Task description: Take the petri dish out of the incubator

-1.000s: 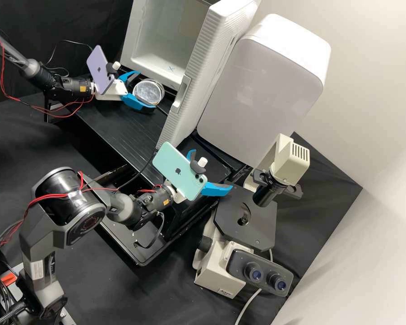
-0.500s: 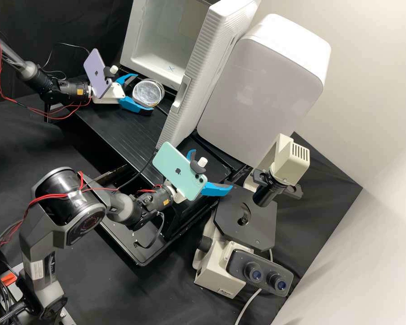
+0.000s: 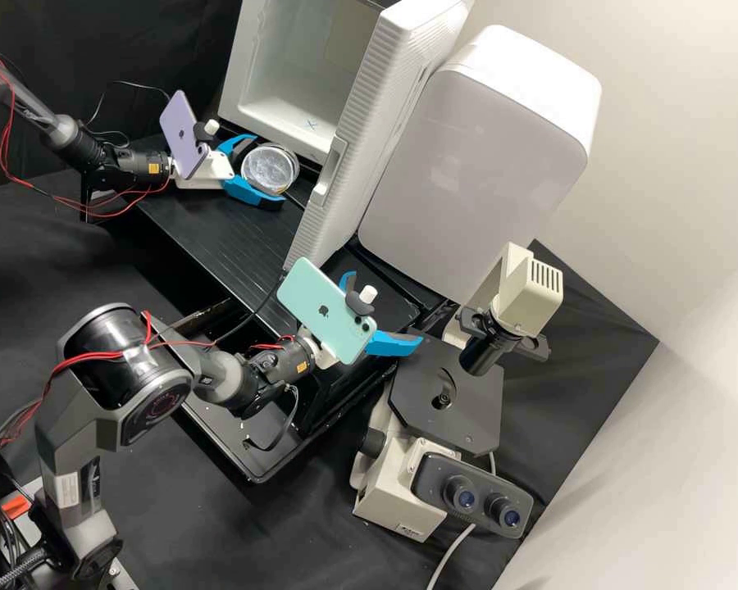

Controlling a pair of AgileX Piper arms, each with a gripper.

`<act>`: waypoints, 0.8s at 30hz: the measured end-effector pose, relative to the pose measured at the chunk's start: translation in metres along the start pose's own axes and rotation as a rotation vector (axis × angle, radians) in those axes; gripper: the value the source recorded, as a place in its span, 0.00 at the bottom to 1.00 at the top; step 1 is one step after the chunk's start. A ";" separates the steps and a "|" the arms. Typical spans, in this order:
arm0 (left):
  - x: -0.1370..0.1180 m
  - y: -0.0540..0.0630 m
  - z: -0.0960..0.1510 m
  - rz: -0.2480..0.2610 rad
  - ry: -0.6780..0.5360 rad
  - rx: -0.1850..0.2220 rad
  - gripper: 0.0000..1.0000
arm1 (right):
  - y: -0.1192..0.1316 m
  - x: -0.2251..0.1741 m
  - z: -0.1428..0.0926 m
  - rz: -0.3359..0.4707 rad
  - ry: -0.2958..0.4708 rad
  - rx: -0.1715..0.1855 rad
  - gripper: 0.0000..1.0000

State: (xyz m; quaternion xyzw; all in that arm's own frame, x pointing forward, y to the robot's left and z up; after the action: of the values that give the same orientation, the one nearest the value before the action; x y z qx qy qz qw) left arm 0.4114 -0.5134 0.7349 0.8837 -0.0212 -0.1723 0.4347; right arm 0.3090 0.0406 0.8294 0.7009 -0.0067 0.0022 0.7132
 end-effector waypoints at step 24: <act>0.004 0.013 -0.007 -0.016 -0.003 0.051 1.00 | 0.000 0.000 0.000 0.000 0.000 0.000 1.00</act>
State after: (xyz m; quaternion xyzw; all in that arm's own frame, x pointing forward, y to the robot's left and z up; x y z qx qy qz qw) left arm 0.4187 -0.5165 0.7477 0.8945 -0.0191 -0.1765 0.4104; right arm 0.3090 0.0406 0.8294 0.7009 -0.0067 0.0022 0.7132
